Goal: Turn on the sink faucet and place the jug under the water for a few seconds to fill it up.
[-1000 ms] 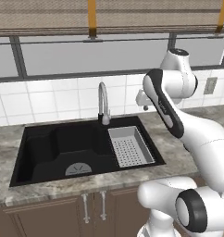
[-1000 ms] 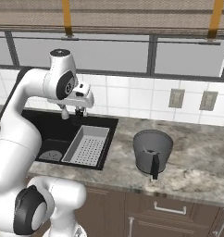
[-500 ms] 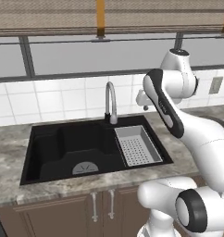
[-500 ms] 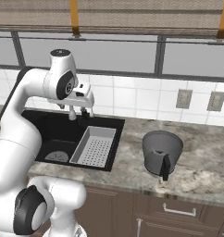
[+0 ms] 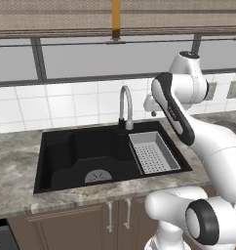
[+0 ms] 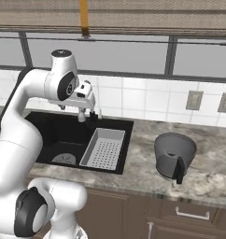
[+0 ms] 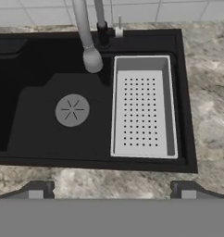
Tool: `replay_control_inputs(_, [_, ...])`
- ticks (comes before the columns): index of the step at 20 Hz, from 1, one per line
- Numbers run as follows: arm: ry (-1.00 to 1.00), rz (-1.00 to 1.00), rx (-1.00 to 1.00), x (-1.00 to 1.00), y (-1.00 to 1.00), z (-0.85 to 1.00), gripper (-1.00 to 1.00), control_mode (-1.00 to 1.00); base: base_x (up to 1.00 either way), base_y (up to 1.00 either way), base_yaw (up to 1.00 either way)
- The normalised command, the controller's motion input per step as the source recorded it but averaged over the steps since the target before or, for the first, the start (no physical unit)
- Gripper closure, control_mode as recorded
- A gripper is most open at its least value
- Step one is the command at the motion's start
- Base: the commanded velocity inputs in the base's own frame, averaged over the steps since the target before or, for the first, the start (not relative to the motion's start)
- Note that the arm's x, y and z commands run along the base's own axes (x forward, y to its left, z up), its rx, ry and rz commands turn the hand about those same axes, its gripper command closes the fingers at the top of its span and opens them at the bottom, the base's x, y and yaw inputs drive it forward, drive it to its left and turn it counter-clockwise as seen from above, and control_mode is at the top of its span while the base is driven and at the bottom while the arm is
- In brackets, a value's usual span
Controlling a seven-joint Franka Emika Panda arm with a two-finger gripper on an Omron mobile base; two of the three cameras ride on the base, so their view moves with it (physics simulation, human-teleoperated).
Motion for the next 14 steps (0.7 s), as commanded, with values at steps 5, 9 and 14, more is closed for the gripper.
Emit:
replay_control_inputs(5, [0.0, 0.0, 0.0, 0.0, 0.0, 0.0, -1.0, 1.0, 0.0, 0.47, 0.0])
replay_control_inputs(9, [0.0, 0.0, 0.0, 0.0, 0.0, 0.0, -1.0, 1.0, 0.0, 0.34, 0.0])
replay_control_inputs(14, [0.0, 0.0, 0.0, 0.0, 0.0, 0.0, -1.0, 1.0, 0.0, 0.06, 0.0])
